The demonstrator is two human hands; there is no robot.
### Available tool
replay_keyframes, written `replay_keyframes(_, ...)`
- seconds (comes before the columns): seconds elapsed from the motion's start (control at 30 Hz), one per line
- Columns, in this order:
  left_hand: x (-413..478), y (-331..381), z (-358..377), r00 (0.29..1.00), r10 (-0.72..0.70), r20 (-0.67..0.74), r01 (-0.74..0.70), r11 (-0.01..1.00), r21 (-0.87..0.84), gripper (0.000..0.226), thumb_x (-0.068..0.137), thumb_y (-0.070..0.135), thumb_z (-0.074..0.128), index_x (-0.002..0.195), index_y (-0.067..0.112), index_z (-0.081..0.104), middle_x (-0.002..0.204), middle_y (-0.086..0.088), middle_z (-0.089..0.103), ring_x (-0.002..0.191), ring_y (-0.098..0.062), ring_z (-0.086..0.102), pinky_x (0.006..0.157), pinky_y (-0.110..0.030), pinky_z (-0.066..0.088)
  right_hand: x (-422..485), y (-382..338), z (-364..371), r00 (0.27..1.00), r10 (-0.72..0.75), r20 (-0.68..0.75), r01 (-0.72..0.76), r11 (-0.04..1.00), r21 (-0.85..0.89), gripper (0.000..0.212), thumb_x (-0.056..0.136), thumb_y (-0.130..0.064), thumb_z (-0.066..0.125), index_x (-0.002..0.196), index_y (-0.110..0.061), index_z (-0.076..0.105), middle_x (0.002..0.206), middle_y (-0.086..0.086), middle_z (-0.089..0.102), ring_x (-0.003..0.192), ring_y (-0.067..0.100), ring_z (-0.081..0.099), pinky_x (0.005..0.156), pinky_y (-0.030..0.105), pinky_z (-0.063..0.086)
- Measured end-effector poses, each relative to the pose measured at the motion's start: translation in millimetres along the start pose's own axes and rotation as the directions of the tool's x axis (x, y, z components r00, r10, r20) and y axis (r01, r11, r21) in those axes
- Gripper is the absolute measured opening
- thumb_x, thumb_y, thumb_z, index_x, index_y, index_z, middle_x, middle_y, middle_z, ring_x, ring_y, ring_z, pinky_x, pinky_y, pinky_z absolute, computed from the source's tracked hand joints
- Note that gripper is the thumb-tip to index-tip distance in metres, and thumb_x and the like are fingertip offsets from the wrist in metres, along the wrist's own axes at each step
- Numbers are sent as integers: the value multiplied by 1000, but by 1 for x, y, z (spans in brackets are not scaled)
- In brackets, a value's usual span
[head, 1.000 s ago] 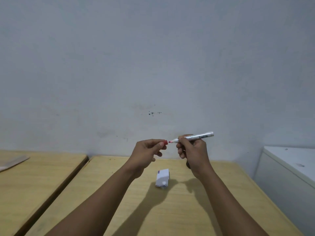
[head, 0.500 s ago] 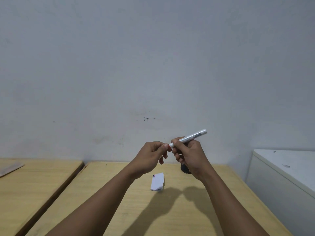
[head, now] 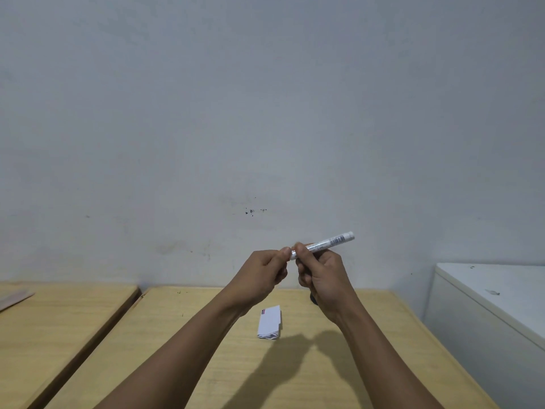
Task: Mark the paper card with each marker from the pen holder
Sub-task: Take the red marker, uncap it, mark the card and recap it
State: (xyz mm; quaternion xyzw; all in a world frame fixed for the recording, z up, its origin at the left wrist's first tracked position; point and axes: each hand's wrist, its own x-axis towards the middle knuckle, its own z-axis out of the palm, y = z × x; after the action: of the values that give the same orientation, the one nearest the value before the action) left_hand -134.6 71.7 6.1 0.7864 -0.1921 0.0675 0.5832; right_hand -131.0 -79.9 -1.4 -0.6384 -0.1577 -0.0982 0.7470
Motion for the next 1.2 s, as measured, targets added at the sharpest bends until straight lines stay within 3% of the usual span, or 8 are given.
replay_keyframes(0.33,15,-26,12,981,113,-154,-44,917,397,49,102,46,43,64,14,52,57,6,52,50,-8,44,54,-29,37,-3,38,-4,963,143,-227,-146,989,3,42,96,-46,60,89,-5,70,55,0,47,46,13,34,48,24,30)
replay_keyframes(0.43,25,-30,11,962,179,-204,-25,807,591,52,99,53,42,66,14,48,53,3,46,51,-16,41,49,-31,31,-3,58,-20,913,-143,-382,12,945,-327,26,89,-40,71,96,-18,62,64,1,53,55,16,48,58,27,44)
replay_keyframes(0.53,35,-28,17,960,262,-102,-96,647,756,49,99,56,38,72,18,52,58,3,50,58,-18,48,51,-31,32,5,68,-41,928,-318,-194,101,716,-690,37,90,-22,72,124,-31,59,93,-4,58,75,14,59,69,30,53)
replay_keyframes(0.7,58,-32,31,922,384,47,-282,583,762,48,93,64,40,75,22,52,69,5,59,64,-14,52,55,-26,37,28,68,-70,922,-378,-86,195,644,-740,18,92,-17,69,109,-23,70,97,-10,60,87,-1,61,71,18,48)
replay_keyframes(0.87,91,-57,41,951,302,65,-252,637,729,35,96,60,41,106,30,57,103,12,58,80,-8,53,74,-31,48,67,69,-107,888,-378,-260,142,766,-627,26,89,-10,73,91,-35,67,98,-3,64,82,-6,62,68,25,50)
replay_keyframes(0.93,108,-74,48,964,223,145,-253,598,760,37,96,53,48,126,31,52,125,9,53,101,-11,56,84,-34,50,84,70,-119,883,-359,-302,108,782,-615,20,93,-14,68,105,-31,66,96,-3,67,80,-7,62,67,26,52)
replay_keyframes(1.03,127,-98,65,962,109,248,-265,573,775,58,95,50,53,147,31,35,149,5,39,126,-19,47,95,-39,49,106,82,-135,877,-328,-352,34,772,-635,56,99,-20,61,148,-29,35,95,-1,68,79,0,63,60,14,47)
replay_keyframes(1.2,144,-125,85,949,-37,314,-238,570,787,69,93,50,55,152,28,26,161,2,26,137,-25,38,105,-46,43,125,114,-149,920,-286,-267,-25,637,-771,65,102,-23,55,153,-42,18,99,-4,63,78,7,64,68,31,56)
